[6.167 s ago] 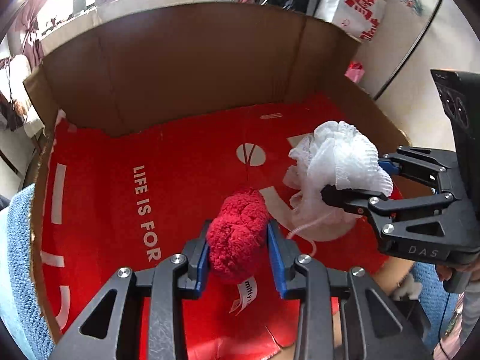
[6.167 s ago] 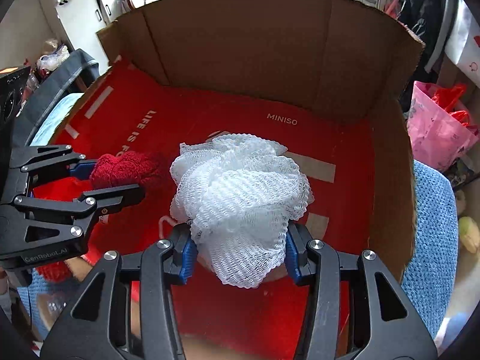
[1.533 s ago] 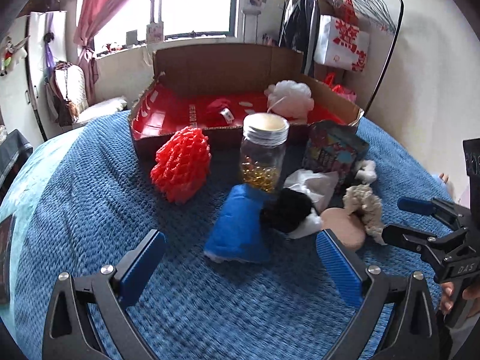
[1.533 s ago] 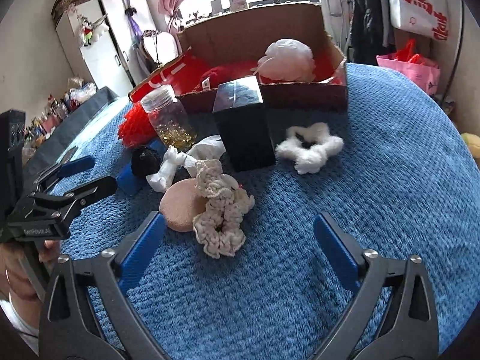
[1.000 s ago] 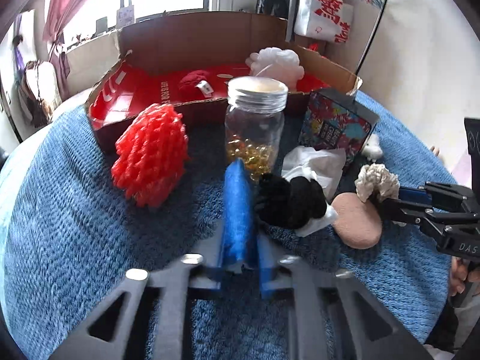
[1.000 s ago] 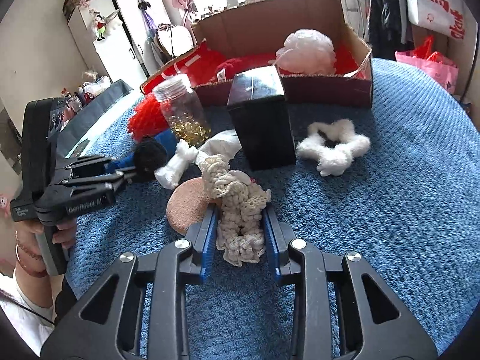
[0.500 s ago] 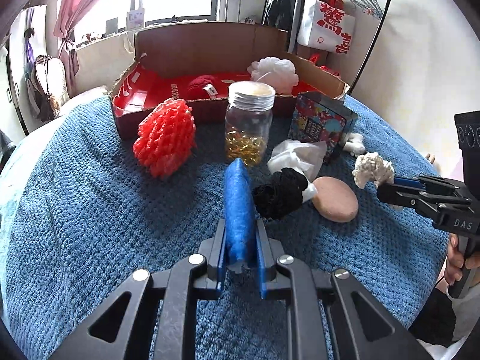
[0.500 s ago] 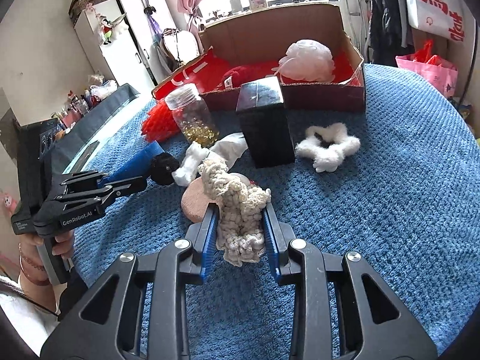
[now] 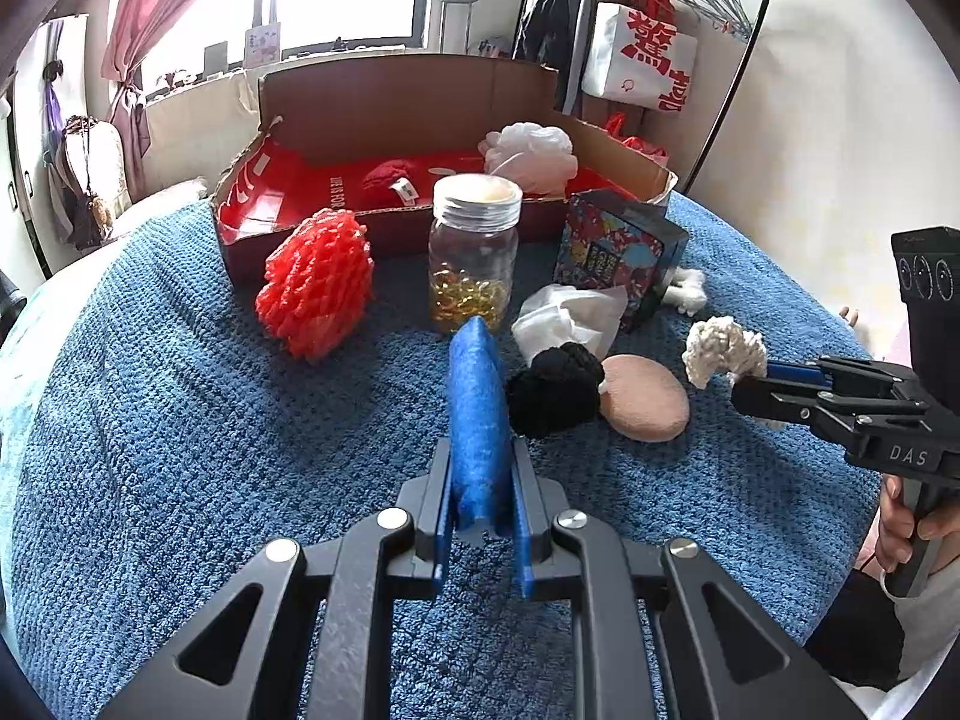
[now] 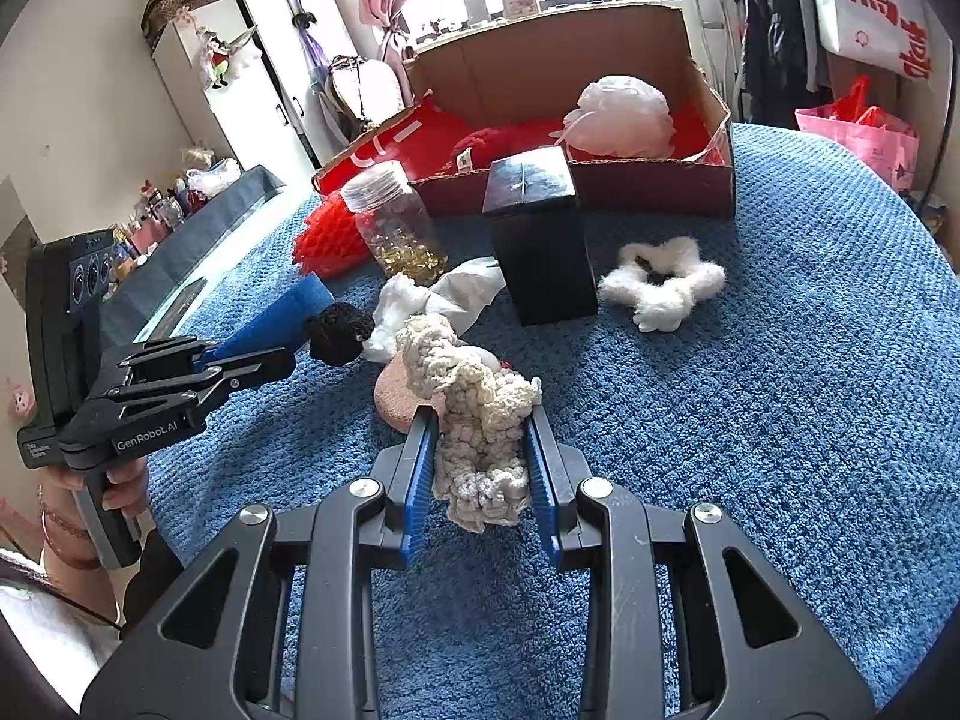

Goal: Organize soft objects
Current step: 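Carry the blue cloth and cream scrunchie into the red box with both tools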

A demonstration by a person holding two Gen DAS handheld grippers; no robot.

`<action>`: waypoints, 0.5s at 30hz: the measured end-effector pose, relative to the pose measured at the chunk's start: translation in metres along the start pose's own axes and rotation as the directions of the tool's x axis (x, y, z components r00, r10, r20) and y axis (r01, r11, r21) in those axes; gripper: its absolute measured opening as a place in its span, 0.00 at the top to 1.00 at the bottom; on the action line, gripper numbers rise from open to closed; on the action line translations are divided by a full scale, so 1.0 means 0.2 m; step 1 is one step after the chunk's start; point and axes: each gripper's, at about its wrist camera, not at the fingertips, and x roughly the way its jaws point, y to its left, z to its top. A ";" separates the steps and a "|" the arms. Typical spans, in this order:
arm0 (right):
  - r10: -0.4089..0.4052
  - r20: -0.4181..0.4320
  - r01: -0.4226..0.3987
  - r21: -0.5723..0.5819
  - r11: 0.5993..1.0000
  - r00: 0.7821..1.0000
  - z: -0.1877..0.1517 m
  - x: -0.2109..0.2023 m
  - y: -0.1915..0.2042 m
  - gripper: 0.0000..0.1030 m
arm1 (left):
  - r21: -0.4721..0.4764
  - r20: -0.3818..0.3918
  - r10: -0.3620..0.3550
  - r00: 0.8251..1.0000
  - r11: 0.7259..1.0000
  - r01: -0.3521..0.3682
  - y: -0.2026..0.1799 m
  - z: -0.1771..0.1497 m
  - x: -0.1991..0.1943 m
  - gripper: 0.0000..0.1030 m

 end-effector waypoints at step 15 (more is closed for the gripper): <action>-0.105 0.001 0.105 0.058 0.993 0.994 0.07 -0.06 -0.20 0.73 | -0.045 0.016 0.062 0.998 0.997 -0.061 0.18 0.14 -0.04 0.83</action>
